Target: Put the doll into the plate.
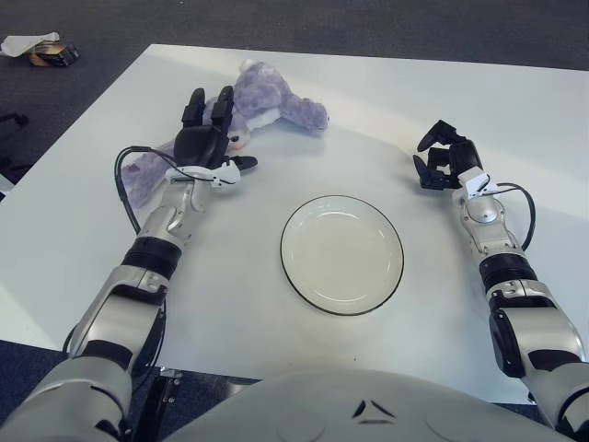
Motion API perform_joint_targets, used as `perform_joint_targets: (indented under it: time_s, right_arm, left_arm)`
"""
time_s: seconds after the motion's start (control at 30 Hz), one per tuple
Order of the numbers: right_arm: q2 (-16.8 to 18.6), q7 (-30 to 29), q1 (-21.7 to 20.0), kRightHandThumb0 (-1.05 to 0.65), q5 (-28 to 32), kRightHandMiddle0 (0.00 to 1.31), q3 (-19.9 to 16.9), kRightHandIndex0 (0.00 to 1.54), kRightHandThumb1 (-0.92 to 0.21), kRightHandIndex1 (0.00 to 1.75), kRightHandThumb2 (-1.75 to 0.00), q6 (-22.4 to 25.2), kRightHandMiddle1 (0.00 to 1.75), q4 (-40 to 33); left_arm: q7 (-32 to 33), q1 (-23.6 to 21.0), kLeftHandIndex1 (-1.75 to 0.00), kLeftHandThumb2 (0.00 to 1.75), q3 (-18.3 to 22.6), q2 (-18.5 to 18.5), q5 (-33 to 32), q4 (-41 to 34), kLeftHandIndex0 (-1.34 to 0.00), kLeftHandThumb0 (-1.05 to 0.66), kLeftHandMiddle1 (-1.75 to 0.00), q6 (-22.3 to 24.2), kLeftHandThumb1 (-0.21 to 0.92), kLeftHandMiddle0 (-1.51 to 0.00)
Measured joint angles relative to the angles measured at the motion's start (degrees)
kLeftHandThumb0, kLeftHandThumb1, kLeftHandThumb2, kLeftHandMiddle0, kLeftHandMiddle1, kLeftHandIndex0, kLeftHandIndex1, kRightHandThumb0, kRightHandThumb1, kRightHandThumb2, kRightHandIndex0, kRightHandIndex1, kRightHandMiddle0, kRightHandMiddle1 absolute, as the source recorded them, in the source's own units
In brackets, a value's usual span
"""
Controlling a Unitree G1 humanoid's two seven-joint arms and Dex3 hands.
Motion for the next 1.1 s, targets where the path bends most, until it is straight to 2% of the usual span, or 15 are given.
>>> perform_joint_targets:
  time_s: [0.17,0.3,0.33,0.43,0.67,0.73,0.8,0.87,0.9,0.97,1.1]
  right_arm:
    - [0.0,-0.4,0.0,-0.42,-0.8,0.46,0.2,1.03,-0.52,1.75,-1.07,0.0,1.75,-0.3]
    - [0.0,-0.7,0.1,-0.42,-1.2,0.46,0.2,1.04,-0.52,1.75,-1.07,0.0,1.75,-0.4]
    - [-0.1,-0.8,0.1,-0.42,-1.2,0.46,0.2,1.04,-0.52,1.75,-1.07,0.0,1.75,-0.4]
    - [-0.1,-0.8,0.1,-0.42,-1.3,0.46,0.2,1.04,-0.52,1.75,-1.06,0.0,1.75,-0.4]
    - [-0.3,-0.6,0.2,-0.42,-1.3,0.46,0.2,1.05,-0.51,1.75,-1.07,-0.1,1.75,-0.4]
    - [-0.4,-0.5,0.3,-0.42,-1.3,0.46,0.2,1.05,-0.51,1.75,-1.07,-0.1,1.75,-0.5]
    - [-0.4,-0.5,0.3,-0.42,-1.3,0.46,0.2,1.05,-0.51,1.75,-1.07,-0.1,1.75,-0.6]
    - [-0.4,-0.5,0.3,-0.42,-1.3,0.46,0.2,1.05,-0.51,1.75,-1.07,-0.1,1.75,-0.7]
    - [-0.4,-0.5,0.4,-0.42,-1.3,0.46,0.2,1.05,-0.51,1.75,-1.07,-0.1,1.75,-0.7]
    - [-0.4,-0.4,0.5,-0.42,-1.3,0.46,0.2,1.05,-0.51,1.75,-1.07,-0.1,1.75,-0.9]
    - [-0.4,-0.3,0.8,-0.42,-1.3,0.46,0.2,1.04,-0.52,1.75,-1.07,-0.1,1.75,-1.4]
  left_arm:
    - [1.1,-1.9,-0.03,0.15,-0.5,-1.2,-0.2,2.9,-0.04,-1.02,0.00,-0.8,0.88,0.00]
    - [1.8,-3.6,-0.28,0.13,-0.8,-2.4,-0.3,5.3,-0.01,-1.00,-0.01,-0.7,0.88,-0.01]
    - [2.0,-4.0,-0.40,0.13,-0.9,-2.7,-0.3,5.7,-0.01,-0.99,-0.02,-0.7,0.87,-0.03]
    - [2.9,-5.1,-0.62,0.12,-1.3,-3.2,-0.3,7.1,0.00,-0.96,-0.04,-0.9,0.86,-0.08]
    - [5.5,-8.3,-0.83,0.11,-1.9,-4.3,-0.3,13.0,0.00,-0.90,-0.08,-1.7,0.82,-0.16]
    - [6.9,-9.6,-0.89,0.22,-2.1,-4.7,-0.3,15.6,0.00,-0.83,-0.16,-1.7,0.73,-0.17]
    - [8.5,-10.9,-0.93,0.50,-2.4,-5.1,-0.3,18.0,0.00,-0.76,-0.33,-1.6,0.57,-0.12]
    - [9.8,-12.0,-0.96,0.64,-2.7,-5.3,-0.3,20.0,0.00,-0.70,-0.44,-1.7,0.48,-0.10]
    - [10.4,-12.6,-0.99,0.77,-2.9,-5.4,-0.3,20.9,0.00,-0.60,-0.60,-1.8,0.41,-0.07]
    - [11.6,-14.1,-1.04,0.94,-3.5,-5.5,-0.3,24.0,0.00,-0.44,-0.82,-2.2,0.31,-0.03]
    - [14.6,-16.7,-1.11,1.11,-5.0,-5.4,0.2,29.7,0.00,-0.24,-0.97,-2.4,0.22,-0.01]
